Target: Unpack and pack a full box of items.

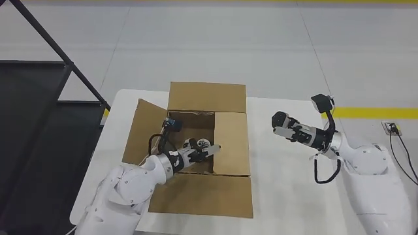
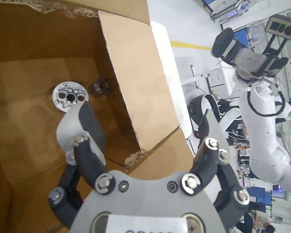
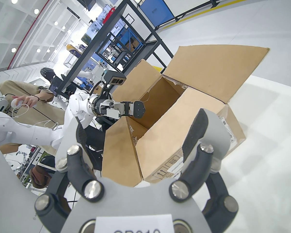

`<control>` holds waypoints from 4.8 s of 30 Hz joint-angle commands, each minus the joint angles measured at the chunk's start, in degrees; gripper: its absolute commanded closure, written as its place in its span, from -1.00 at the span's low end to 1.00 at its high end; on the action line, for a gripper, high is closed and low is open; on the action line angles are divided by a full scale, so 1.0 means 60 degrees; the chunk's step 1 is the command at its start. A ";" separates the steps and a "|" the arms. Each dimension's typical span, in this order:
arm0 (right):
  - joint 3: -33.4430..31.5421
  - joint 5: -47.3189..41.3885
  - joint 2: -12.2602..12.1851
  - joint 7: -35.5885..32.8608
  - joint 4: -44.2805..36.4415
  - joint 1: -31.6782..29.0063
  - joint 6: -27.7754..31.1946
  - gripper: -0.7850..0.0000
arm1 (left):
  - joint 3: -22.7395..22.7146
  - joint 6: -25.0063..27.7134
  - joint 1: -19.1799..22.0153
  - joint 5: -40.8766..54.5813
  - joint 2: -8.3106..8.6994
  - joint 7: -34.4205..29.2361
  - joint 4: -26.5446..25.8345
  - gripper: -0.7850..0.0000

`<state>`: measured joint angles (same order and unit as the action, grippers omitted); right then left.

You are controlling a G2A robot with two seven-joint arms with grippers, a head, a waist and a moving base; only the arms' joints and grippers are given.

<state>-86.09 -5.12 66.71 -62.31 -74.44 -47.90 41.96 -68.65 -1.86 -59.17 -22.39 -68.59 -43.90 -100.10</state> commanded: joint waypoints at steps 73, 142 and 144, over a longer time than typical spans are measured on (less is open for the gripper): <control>-0.1697 -0.3443 -0.1864 0.1493 0.0500 -0.1295 0.1493 -1.00 | 0.6038 0.1000 0.6096 0.3471 -0.3452 0.1767 0.7680 -1.00; 1.0814 0.5468 0.1953 0.0292 0.2409 0.6885 -0.3452 -1.00 | -0.7115 0.2425 -0.5337 0.5288 -0.0781 0.3910 -0.2458 -1.00; 1.1182 0.5274 0.2464 0.0539 0.3193 0.7083 -0.3193 -1.00 | -0.7217 0.2393 -0.5428 0.5636 -0.0769 0.3709 -0.2383 -1.00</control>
<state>-20.13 27.33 79.74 -59.85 -58.28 -5.97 21.71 -111.66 12.64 -91.47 10.27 -73.25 -20.96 -114.61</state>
